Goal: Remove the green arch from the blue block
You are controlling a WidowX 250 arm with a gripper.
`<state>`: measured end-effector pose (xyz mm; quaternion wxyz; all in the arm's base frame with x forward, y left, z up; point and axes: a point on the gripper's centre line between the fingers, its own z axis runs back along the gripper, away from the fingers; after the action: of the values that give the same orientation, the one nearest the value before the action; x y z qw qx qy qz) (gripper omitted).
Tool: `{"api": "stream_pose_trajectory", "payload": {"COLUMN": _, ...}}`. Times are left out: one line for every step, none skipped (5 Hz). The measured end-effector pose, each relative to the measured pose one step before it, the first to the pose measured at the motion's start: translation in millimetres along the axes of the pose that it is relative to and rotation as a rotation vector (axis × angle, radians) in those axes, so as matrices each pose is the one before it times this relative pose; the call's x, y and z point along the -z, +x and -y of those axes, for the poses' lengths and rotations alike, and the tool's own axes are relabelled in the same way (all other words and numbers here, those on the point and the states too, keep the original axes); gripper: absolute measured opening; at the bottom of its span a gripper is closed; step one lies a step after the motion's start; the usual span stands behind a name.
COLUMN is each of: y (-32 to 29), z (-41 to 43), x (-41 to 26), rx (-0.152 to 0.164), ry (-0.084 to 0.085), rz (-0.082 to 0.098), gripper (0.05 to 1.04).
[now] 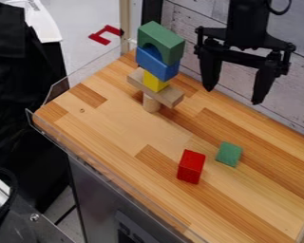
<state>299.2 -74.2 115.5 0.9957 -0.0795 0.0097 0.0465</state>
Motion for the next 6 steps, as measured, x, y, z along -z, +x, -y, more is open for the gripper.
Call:
{"api": "stream_pose_trajectory", "payload": {"y": -1.99, "z": -1.47, "x": 10.16, "rx": -0.0047, "ry": 0.0078, "rz": -0.0357, "gripper": 0.999}}
{"api": "stream_pose_trajectory", "payload": {"y": 3.71, "z": -5.65, "x": -5.92, "rx": -0.04, "ry": 0.0413, "rz": 0.0017, "gripper": 0.999}}
{"api": "stream_pose_trajectory", "payload": {"y": 3.74, "z": -9.32, "x": -12.33, "rx": -0.0548, "ry": 0.0185, "rz": 0.0408, "gripper": 0.999}}
{"api": "stream_pose_trajectory", "payload": {"y": 8.88, "z": -12.21, "x": -26.95, "rx": -0.1299, "ry": -0.0287, "rz": 0.0968, "gripper": 0.999}}
{"api": "stream_pose_trajectory", "payload": {"y": 6.52, "z": -12.45, "x": -22.33, "rx": -0.1667, "ry": -0.0072, "rz": 0.0715, "gripper": 0.999}}
{"api": "stream_pose_trajectory", "payload": {"y": 15.3, "z": -10.41, "x": -16.05, "rx": -0.1639, "ry": -0.0083, "rz": 0.0478, "gripper": 0.999}}
